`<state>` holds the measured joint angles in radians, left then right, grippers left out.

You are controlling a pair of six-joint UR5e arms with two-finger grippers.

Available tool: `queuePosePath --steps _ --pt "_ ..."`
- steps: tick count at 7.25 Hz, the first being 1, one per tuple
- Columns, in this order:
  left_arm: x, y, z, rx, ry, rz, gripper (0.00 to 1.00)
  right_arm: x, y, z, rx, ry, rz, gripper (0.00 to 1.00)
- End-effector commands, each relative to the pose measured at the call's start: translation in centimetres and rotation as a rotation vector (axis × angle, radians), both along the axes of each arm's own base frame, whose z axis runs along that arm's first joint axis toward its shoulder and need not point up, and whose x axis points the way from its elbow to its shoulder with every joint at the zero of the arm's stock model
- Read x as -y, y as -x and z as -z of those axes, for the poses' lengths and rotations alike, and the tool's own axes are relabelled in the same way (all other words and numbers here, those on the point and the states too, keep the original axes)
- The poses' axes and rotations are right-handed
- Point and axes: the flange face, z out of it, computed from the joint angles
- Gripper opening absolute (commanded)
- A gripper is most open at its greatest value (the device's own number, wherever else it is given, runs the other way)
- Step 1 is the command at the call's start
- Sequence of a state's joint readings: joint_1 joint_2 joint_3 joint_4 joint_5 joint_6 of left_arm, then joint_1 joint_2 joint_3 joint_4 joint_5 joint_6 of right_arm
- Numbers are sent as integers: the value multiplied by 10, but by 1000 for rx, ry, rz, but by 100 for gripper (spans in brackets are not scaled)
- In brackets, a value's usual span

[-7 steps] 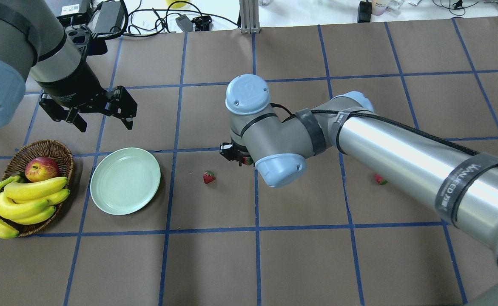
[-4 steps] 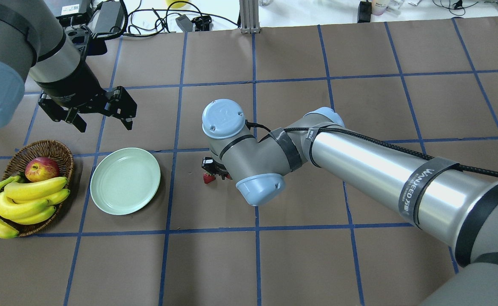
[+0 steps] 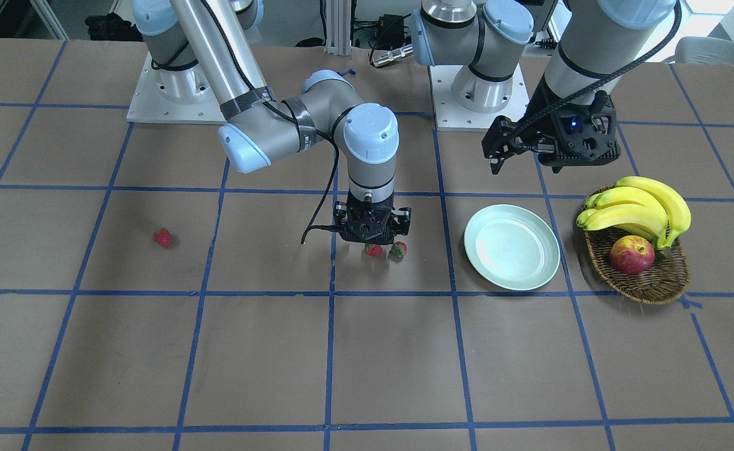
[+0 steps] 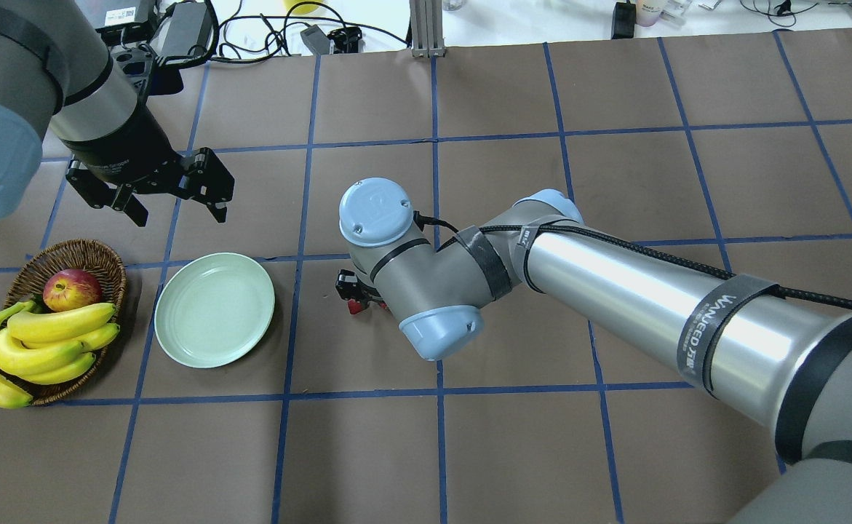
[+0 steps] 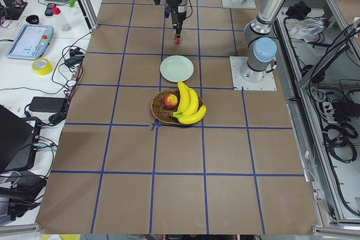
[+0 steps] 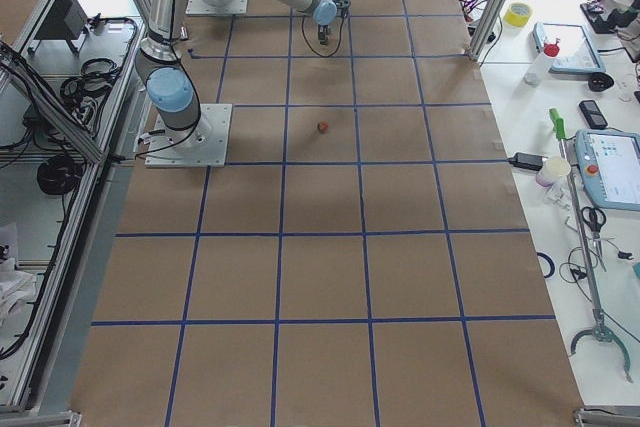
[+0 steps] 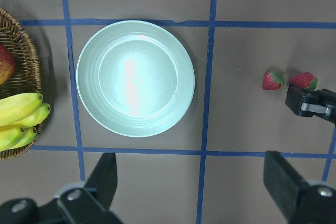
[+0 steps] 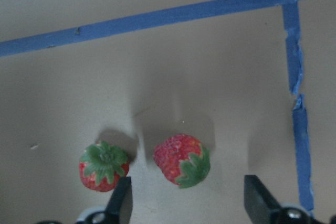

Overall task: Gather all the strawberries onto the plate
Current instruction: 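Carry it mid-table and release beside the first strawberry, then move the right gripper over the last strawberry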

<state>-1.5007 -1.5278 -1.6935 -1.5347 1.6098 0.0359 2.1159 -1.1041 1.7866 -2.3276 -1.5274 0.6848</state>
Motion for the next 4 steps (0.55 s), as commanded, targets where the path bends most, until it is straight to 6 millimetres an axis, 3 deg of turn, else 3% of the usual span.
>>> queuePosePath --steps 1,2,4 --pt "0 0 0 -1 1 0 100 36 79 -41 -38 -31 -9 100" --pt "0 0 0 1 -1 0 100 51 149 -63 -56 -78 -48 100" --pt "0 0 0 -1 1 2 100 67 286 -61 -68 -124 -58 100"
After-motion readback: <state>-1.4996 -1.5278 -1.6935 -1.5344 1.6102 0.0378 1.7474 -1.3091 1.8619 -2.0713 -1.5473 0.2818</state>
